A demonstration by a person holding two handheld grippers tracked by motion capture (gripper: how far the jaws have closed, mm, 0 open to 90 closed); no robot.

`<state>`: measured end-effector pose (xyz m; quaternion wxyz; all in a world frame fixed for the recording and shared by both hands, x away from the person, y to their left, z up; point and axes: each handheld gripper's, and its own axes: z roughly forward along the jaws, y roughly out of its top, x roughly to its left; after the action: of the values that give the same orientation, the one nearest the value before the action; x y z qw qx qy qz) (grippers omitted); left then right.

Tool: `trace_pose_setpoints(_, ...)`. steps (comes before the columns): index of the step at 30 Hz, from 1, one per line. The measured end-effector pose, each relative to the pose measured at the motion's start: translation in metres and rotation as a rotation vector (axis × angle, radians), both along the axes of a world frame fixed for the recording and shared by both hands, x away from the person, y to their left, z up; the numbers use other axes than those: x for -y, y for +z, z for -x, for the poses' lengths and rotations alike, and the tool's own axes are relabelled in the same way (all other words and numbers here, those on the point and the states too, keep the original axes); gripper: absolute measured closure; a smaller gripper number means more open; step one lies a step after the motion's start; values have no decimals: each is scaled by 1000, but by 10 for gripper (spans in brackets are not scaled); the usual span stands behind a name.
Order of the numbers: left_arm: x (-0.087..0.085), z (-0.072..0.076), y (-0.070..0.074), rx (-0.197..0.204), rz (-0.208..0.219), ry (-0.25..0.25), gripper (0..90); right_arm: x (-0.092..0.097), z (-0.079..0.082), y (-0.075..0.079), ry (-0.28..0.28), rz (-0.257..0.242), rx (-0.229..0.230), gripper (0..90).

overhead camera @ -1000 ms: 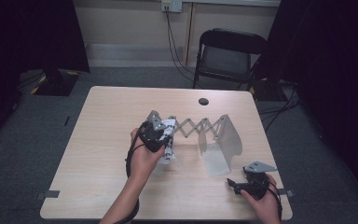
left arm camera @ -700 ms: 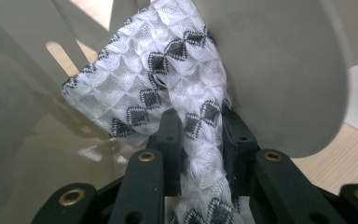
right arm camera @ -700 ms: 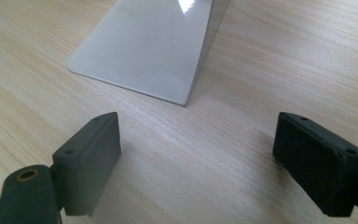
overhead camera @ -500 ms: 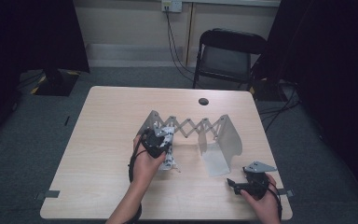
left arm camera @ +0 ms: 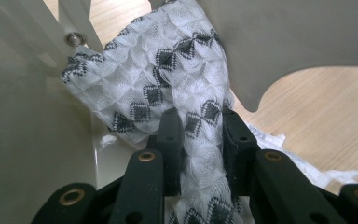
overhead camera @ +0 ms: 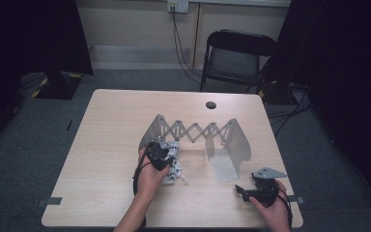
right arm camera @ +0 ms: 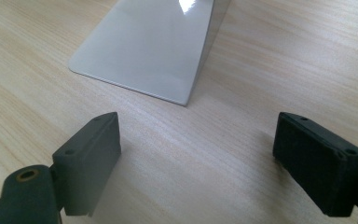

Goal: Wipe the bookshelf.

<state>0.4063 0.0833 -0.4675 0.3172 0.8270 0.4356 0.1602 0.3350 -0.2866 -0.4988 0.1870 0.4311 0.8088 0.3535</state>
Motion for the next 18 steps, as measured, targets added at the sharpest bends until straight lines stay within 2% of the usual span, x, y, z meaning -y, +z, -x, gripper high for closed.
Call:
trace_pose_setpoints(2,1,2,2,8,9,3,723,0,0,0,0,0,0,142)
trace_pose_setpoints(5,-1,6,14,23,33,-1,724,0,0,0,0,0,0,142)
trace_pose_setpoints(8,-5,10,35,56,42,4,724,0,0,0,0,0,0,142)
trace_pose_setpoints(11,-9,13,60,115,61,0,724,0,0,0,0,0,0,143)
trace_pose_setpoints(14,-11,14,82,164,58,-4,724,0,0,0,-1,1,0,142)
trace_pose_setpoints(17,-11,10,94,186,59,7,724,-1,0,0,1,1,2,142)
trace_pose_setpoints(18,-10,7,95,180,58,12,724,-1,0,0,0,0,2,142)
